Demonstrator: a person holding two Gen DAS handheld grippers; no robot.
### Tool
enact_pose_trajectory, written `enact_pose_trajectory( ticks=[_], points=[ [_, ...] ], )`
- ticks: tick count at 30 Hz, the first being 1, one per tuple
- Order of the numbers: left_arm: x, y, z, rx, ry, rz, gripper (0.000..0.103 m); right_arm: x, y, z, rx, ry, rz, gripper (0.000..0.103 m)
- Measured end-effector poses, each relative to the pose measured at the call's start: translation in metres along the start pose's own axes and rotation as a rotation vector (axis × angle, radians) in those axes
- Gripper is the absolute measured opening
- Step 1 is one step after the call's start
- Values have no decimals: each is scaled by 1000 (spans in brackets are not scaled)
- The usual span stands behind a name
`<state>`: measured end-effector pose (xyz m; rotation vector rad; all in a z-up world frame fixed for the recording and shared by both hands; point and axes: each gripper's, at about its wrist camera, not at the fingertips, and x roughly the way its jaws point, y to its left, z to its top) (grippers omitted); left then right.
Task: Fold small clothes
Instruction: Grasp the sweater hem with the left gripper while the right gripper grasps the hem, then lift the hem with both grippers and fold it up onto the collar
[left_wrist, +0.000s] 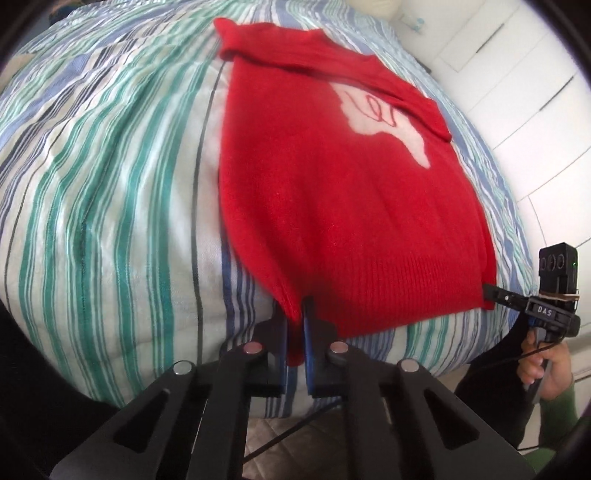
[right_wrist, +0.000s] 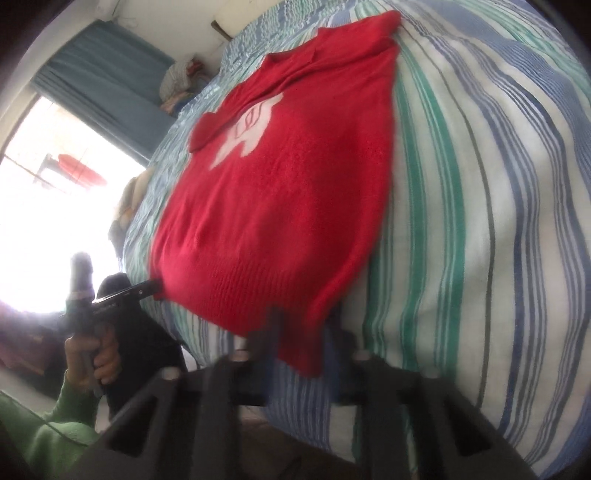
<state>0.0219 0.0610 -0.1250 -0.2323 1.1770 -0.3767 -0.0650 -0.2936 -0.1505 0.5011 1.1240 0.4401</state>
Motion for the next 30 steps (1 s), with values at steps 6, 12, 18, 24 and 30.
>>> enact_pose_trajectory(
  ticks=[6,12,18,24,30],
  points=[
    [-46,1,30,-45,-106,-129,4,-37,6,18,37,-104,89,4],
    [-54,0,146,-22,-274,-179,4,-61,10,109,6,-278,110,4],
    [3,10,280,-39,-276,-82,4,-34,-2,257,47,-385,83,4],
    [82,35,344,-120,-200,125,67,36,-36,352,132,-414,13,25],
    [43,51,311,-136,-333,95,84,36,-57,336,215,-472,5,53]
  ],
)
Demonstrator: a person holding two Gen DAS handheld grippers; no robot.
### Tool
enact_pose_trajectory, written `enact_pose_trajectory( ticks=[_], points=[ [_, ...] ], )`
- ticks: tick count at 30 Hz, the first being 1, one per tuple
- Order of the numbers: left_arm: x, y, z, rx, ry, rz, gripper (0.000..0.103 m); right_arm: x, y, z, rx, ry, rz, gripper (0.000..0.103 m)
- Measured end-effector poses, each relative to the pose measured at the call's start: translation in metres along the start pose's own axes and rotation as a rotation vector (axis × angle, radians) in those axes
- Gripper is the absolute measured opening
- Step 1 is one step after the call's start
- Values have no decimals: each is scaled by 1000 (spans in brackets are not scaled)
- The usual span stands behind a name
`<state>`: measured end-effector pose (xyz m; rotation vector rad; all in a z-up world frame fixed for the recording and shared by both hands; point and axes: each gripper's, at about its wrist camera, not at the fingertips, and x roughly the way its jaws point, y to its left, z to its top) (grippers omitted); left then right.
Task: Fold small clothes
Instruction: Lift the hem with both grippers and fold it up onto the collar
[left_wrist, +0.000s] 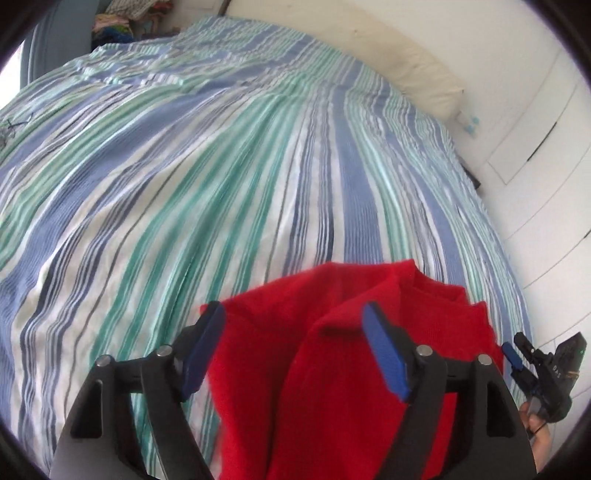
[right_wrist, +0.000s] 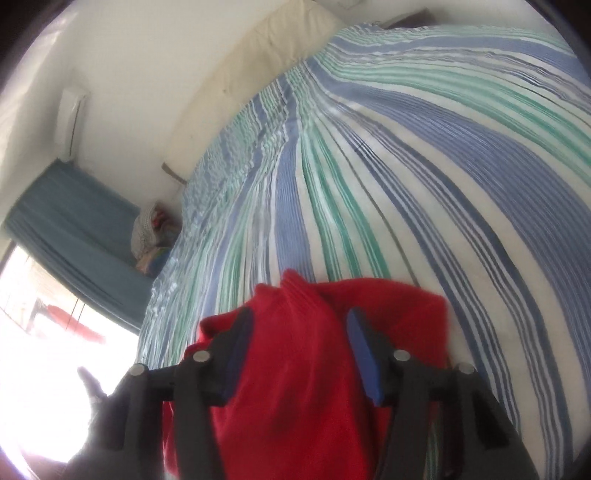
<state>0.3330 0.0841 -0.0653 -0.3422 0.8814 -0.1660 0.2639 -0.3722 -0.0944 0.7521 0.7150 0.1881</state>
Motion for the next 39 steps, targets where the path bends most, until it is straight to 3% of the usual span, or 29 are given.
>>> enact_pose_trajectory(
  ticks=[3,5,8,10,12,14,17,20,24,28,31,36,39],
  points=[
    [-24,-22,-29,160,-50,-63,95,-20,31,-20,-255,33,-15,53],
    [-16,-41,-48,282,3,-92,95,-27,51,-43,-420,94,18,53],
    [26,-62,-49,390,128,-9,94,-20,49,-86,-536,235,-22,53],
    [49,-61,-34,349,193,-9,93,-13,31,-102,-545,276,-112,53],
    [64,-56,-9,260,208,-25,93,-19,17,-109,-540,238,-100,53],
    [74,-47,17,153,181,-16,93,-25,9,-114,-518,210,-84,53],
    [77,-21,44,-31,134,73,91,-25,1,-121,-513,180,-74,54],
    [49,-5,41,-92,77,25,90,-31,-1,-122,-495,169,-51,54],
    [-9,-28,-11,132,36,-39,94,-32,-5,-118,-461,162,-13,54],
    [-28,-50,-75,348,96,-65,97,-30,-2,-117,-463,161,-16,54],
    [-13,-59,-75,407,151,21,97,-30,-1,-118,-474,163,-30,54],
    [39,-63,-25,373,263,168,97,-29,1,-119,-479,162,-35,54],
    [87,-72,-13,477,338,288,98,-29,1,-120,-477,157,-32,54]
  ],
)
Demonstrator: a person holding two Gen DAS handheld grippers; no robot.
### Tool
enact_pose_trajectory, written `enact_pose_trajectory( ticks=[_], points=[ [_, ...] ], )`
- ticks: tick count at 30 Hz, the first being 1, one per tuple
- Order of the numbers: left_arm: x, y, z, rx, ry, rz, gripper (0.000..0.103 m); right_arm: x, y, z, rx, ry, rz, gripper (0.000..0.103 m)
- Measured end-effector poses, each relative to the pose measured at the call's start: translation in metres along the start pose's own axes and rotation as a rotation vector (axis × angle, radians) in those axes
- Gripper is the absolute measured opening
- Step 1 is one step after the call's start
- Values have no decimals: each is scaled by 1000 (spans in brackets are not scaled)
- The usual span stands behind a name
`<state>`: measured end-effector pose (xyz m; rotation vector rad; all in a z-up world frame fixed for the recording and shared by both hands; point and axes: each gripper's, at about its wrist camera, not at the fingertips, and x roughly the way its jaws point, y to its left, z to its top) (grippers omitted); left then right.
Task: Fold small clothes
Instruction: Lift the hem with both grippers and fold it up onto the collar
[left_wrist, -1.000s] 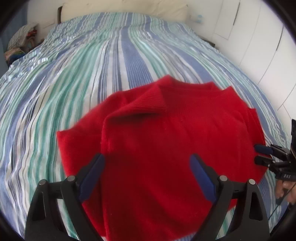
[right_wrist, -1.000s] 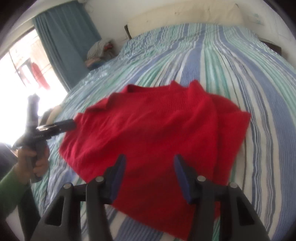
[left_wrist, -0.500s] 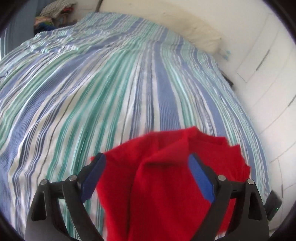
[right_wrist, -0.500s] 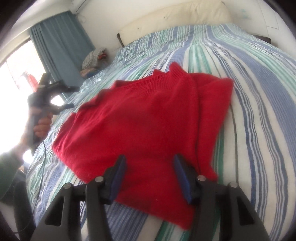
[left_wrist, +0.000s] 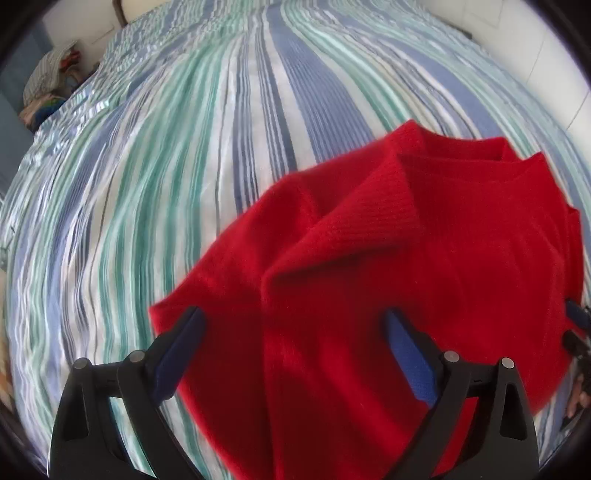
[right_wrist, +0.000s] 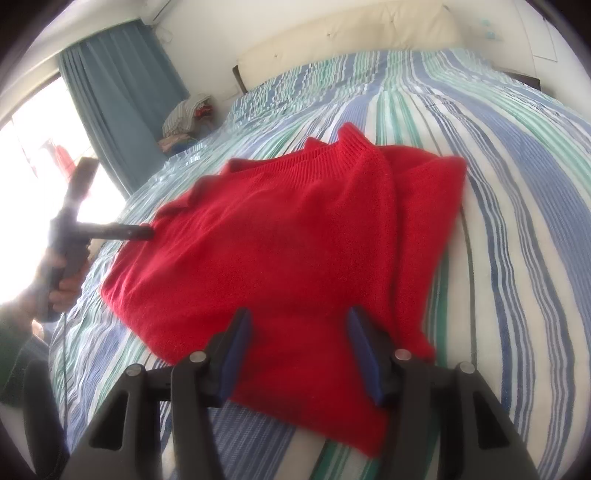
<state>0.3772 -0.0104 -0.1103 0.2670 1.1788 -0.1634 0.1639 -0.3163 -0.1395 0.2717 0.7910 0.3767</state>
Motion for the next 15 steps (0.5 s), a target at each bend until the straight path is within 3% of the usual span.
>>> enact_pose_trajectory(
  ticks=[2,3,7,9,12,15],
  points=[
    [12,-1,17,9,-10,32,98,0,-1,0,4,-4,6,54],
    [11,7,27,-37,-34,43,98,-1,-2,0,8,-7,12,54],
    [-3,64,44,-346,-111,71,97,-2,-6,-2,25,-18,33,54],
    [-11,84,35,-417,-124,71,97,-2,-8,-2,30,-20,40,54],
    [-30,87,5,-406,-174,28,97,-2,-8,-2,34,-23,46,54],
    [-61,61,-49,-341,-232,-69,97,-2,-6,-3,33,-24,44,54]
  ],
)
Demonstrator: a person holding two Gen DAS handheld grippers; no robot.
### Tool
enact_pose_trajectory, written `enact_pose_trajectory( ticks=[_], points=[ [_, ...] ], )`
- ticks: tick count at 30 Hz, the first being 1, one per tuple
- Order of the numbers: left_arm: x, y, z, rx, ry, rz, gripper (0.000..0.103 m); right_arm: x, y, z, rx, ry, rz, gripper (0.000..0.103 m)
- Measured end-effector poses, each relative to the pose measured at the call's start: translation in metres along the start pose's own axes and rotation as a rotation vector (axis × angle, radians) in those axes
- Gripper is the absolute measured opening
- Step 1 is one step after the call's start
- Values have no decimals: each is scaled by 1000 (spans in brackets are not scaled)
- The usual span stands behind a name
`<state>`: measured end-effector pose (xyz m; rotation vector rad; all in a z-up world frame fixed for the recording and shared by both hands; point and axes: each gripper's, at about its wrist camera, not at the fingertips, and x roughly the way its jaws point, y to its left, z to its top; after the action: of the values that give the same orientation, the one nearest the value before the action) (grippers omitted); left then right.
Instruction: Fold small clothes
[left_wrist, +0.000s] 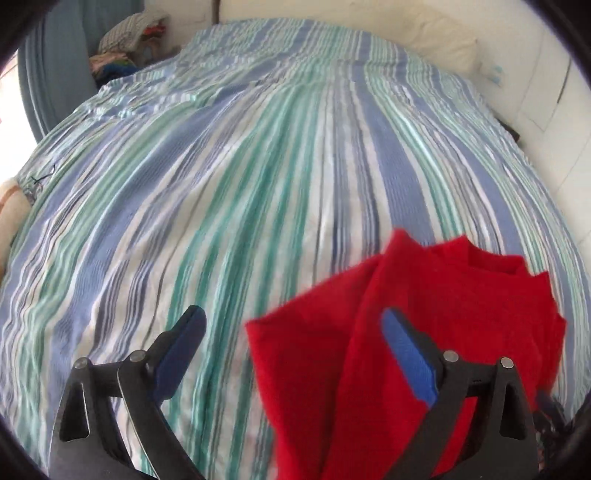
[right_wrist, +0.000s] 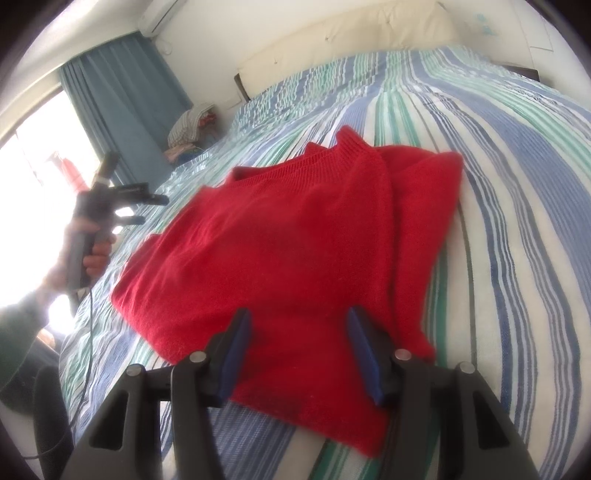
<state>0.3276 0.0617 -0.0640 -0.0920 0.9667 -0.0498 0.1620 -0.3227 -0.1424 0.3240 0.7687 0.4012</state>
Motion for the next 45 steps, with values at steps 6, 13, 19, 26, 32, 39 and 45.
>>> enact_pose_trajectory(
  ticks=[6,13,19,26,32,39,45],
  points=[
    [-46,-44,-100,159,-97,-116,100,-43,26,4,-37,-93,-154,65],
    [6,-74,-132,268,-77,41,103,-58,17,-26,11,-122,-515,91],
    [2,-67,-132,243,-102,12,103,-53,-12,-32,117,-123,-473,94],
    [0,-72,-139,250,-118,33,103,-55,-11,-37,110,-133,-473,94],
    [-24,-71,-152,260,-89,1,102,-80,-24,-34,198,-169,-277,94],
    [-82,-99,-175,383,-111,-229,102,-84,-52,26,286,-18,-50,94],
    [-90,-185,-163,559,-177,-365,102,-5,-56,72,310,200,-22,69]
  ],
)
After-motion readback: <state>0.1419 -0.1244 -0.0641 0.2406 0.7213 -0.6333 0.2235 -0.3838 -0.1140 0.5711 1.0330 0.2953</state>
